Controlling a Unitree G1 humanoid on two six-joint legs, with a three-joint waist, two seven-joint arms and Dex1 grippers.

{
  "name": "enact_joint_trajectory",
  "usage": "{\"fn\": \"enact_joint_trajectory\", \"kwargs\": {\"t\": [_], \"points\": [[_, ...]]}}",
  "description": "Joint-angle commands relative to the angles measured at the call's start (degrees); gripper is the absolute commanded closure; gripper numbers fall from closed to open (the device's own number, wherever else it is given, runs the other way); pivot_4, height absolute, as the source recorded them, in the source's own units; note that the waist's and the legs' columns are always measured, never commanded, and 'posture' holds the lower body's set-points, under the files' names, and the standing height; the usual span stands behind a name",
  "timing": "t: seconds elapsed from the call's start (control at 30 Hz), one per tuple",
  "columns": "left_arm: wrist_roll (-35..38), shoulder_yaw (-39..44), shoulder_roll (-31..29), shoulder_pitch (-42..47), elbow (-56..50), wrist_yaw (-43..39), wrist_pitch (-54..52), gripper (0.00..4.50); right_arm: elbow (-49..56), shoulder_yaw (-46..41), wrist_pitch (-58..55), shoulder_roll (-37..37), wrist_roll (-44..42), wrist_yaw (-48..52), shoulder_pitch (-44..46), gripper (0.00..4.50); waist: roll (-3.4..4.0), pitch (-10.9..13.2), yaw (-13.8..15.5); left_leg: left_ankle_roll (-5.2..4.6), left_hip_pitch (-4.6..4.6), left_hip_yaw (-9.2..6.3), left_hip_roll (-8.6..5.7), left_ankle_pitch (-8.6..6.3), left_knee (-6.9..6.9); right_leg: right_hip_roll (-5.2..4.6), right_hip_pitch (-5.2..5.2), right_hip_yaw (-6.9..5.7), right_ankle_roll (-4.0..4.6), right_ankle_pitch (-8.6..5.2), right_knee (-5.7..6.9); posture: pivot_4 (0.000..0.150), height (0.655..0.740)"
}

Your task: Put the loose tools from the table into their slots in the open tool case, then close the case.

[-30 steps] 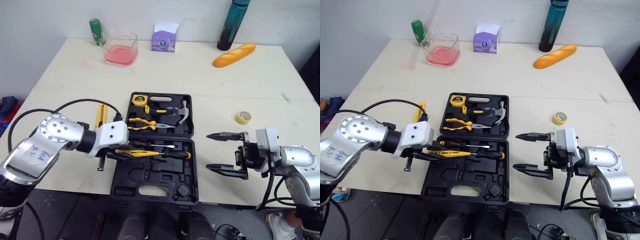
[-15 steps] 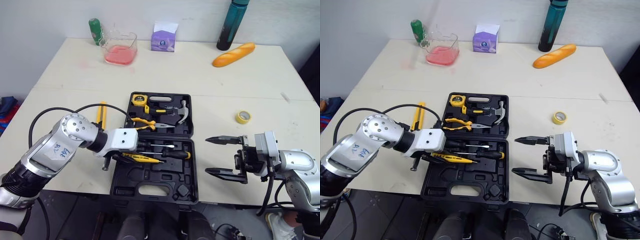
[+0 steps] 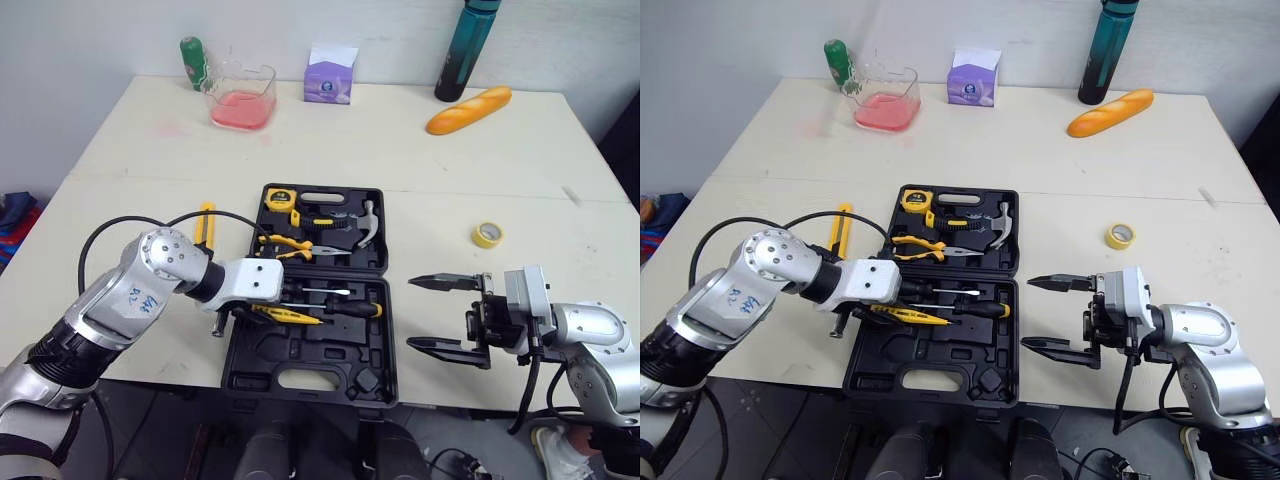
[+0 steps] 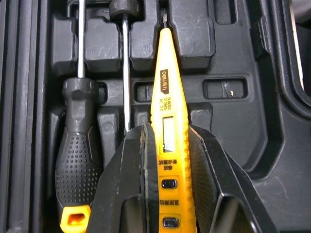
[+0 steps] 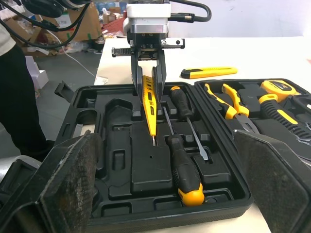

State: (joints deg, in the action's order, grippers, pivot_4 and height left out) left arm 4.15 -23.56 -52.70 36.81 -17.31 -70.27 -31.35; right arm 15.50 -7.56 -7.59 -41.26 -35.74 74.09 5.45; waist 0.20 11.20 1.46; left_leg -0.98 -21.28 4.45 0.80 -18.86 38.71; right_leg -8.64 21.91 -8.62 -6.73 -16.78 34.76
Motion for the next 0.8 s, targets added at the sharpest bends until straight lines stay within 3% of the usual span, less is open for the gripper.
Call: {"fn": "enact_joint_trajectory", "kwargs": {"t": [0.03,0.57,0.73,0.8], "points": [[-0.98,0.01,0.82,-0.88,-0.13,0.25,0.99,3.97,2.10,-0.61,1.07,0.25,-0.65,0.02,-0.23,0.00,0.00,0.00,0.00,0.00,0.00,0.00,0.00,0.00,0.02,0.00,0.00,0.00,0.00,0.00,0.01,0.150,0.7400],[-1.50,2.88,3.13,-6.00,3.65,1.37,8.87,3.97,2.22,-0.59,0.99,0.47,-0.76,-0.02,-0.25,0.00,0.00,0.00,0.05,-0.14,0.08,-0.05,0.13,-0.18,0.34,-0.06,-0.20,0.01,-0.01,0.01,0.08,0.150,0.7400],[0.25,5.59,5.27,-5.89,4.42,2.04,12.92,2.01,2.10,-0.64,0.96,0.40,-0.77,0.11,-0.50,0.00,0.00,0.00,0.03,-0.15,0.07,-0.05,0.13,-0.18,0.35,-0.05,-0.20,0.00,-0.01,0.01,0.09,0.150,0.7400],[1.94,6.55,5.57,-6.10,4.03,1.07,11.87,2.01,2.00,-0.76,0.88,0.19,-0.83,0.32,-0.52,0.00,0.00,0.00,0.01,-0.15,0.06,-0.05,0.13,-0.19,0.35,-0.05,-0.20,0.00,-0.01,0.01,0.07,0.150,0.7400]]}}
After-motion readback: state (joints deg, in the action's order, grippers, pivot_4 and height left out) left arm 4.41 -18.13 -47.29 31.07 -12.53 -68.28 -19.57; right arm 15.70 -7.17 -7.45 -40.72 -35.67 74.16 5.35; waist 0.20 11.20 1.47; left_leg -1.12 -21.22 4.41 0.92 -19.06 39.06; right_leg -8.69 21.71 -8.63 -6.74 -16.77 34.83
